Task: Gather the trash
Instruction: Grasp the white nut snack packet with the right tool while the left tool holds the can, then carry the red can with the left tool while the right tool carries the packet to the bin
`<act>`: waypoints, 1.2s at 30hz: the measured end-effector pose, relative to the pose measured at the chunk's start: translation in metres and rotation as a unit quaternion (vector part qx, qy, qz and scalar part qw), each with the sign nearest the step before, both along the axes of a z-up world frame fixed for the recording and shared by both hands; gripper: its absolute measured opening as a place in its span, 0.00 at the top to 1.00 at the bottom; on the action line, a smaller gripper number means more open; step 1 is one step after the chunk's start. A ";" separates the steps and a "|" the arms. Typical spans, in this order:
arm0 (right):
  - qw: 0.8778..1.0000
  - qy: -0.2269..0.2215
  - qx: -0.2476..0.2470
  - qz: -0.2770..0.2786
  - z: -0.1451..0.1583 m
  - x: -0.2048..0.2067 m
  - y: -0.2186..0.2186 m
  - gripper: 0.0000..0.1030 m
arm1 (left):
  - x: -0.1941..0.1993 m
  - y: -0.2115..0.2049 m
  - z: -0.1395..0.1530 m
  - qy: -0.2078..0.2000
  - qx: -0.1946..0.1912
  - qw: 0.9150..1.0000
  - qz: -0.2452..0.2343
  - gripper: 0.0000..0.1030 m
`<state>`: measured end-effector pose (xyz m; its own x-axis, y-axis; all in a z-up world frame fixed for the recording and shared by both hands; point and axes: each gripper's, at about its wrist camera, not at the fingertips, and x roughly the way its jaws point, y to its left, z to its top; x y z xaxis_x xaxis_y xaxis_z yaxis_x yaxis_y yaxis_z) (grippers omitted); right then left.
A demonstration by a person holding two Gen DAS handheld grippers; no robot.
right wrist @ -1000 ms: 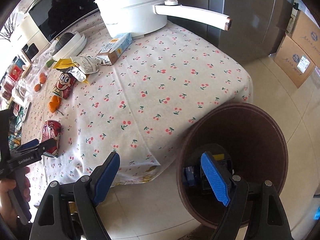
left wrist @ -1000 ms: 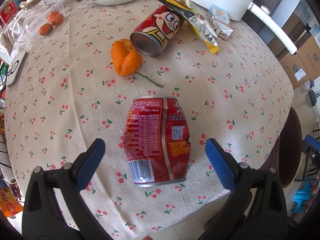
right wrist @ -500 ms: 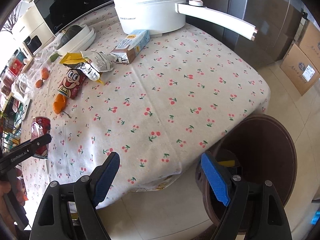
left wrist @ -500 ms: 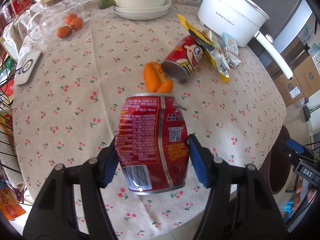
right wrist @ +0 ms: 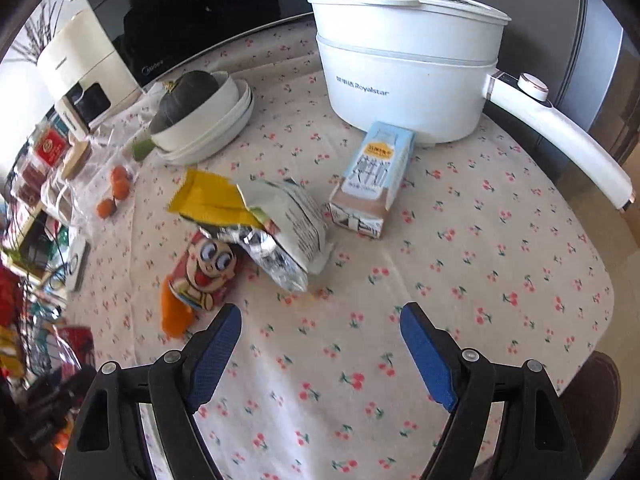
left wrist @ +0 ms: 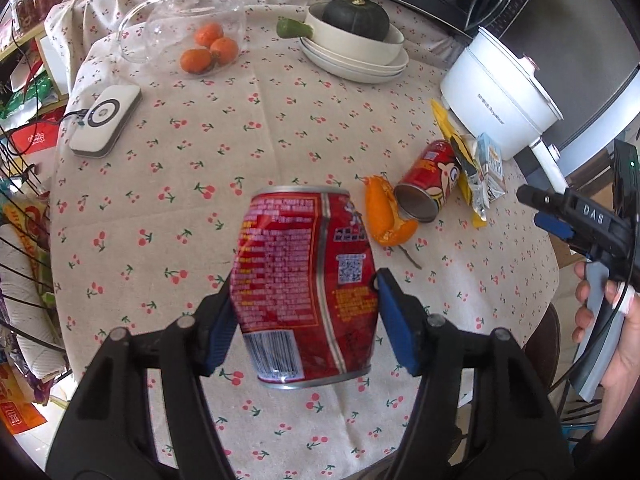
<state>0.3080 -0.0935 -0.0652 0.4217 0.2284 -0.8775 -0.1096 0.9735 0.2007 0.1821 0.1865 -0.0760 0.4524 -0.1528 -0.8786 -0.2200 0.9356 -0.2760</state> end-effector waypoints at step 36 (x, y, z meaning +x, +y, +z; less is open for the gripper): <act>0.998 0.008 0.051 -0.022 -0.006 -0.055 -0.075 0.92 | -0.005 -0.062 0.012 -0.023 0.002 0.997 -0.067 0.36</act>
<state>0.2531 -0.1683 -0.0717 0.4195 0.2974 -0.8577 -0.0623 0.9520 0.2996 0.1769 0.1244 -0.0637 0.4684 -0.2119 -0.8577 -0.0796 0.9567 -0.2799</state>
